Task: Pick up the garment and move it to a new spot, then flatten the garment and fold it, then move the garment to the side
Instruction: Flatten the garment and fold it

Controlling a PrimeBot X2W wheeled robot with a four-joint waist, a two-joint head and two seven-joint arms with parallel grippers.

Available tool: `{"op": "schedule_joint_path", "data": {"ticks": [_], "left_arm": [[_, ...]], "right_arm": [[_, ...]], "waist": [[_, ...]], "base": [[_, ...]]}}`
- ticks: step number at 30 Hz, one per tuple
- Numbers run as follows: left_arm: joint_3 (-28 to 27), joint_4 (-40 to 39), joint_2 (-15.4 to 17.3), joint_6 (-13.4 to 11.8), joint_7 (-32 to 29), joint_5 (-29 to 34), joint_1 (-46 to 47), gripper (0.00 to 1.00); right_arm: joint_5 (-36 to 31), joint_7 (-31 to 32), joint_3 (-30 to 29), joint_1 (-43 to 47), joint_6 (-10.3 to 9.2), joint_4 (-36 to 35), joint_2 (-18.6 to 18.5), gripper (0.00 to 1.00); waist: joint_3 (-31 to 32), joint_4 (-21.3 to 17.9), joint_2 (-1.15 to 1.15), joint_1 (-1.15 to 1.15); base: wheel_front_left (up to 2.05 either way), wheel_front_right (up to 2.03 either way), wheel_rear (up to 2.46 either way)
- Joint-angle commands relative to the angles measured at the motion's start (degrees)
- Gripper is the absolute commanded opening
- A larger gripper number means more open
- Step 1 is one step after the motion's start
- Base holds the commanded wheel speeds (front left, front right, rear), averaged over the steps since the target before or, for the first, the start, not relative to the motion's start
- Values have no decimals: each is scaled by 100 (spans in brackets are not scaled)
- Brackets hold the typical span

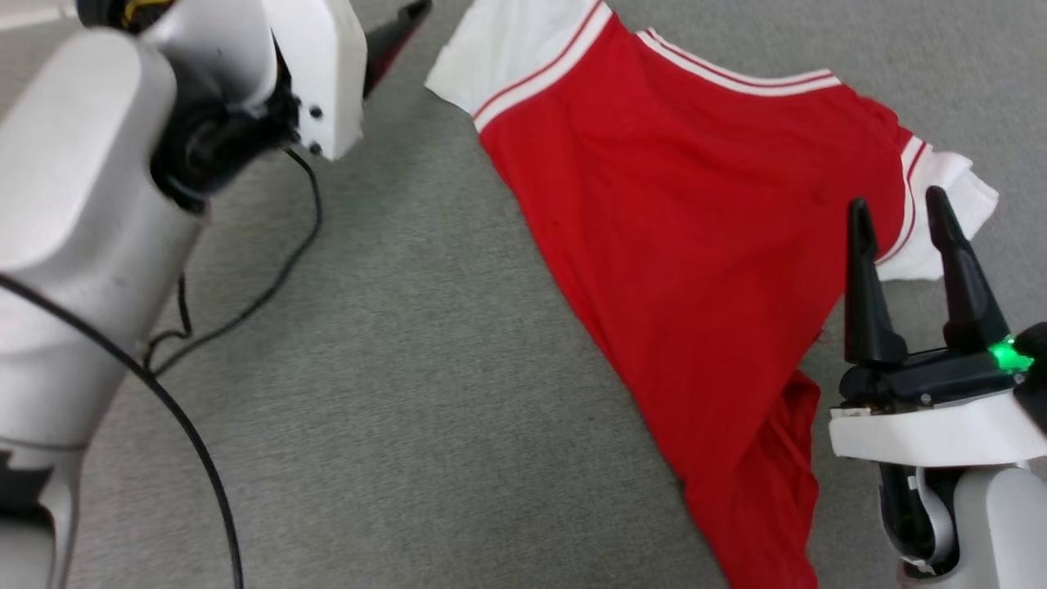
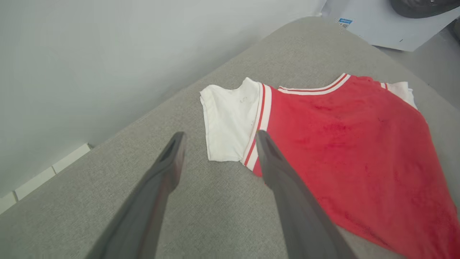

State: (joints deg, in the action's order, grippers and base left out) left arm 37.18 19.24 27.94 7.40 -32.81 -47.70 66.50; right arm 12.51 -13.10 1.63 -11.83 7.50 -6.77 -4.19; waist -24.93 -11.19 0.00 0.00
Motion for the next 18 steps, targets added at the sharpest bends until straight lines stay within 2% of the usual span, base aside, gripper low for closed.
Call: {"op": "schedule_joint_path", "data": {"ticks": [1,5,9,18], "left_arm": [[101,168,31,4,-193,-45,207,100],[446,848,54,4,-856,-223,757,100],[740,1374,77,5,-1250,-211,1094,100],[1385,2096,-66,4,-1466,24,1440,100]], "right_arm": [[-30,-30,51,-114,-2,-29,46,100],[-17,-69,170,-129,-3,14,90,100],[-31,-116,252,-153,-3,80,120,100],[14,-175,296,-195,-3,202,140,100]], "waist": [[-385,-366,0,0],[-588,-591,0,0],[-714,-773,0,0],[-933,-914,0,0]], "base": [[0,0,0],[0,0,0],[0,0,0],[0,0,0]]}}
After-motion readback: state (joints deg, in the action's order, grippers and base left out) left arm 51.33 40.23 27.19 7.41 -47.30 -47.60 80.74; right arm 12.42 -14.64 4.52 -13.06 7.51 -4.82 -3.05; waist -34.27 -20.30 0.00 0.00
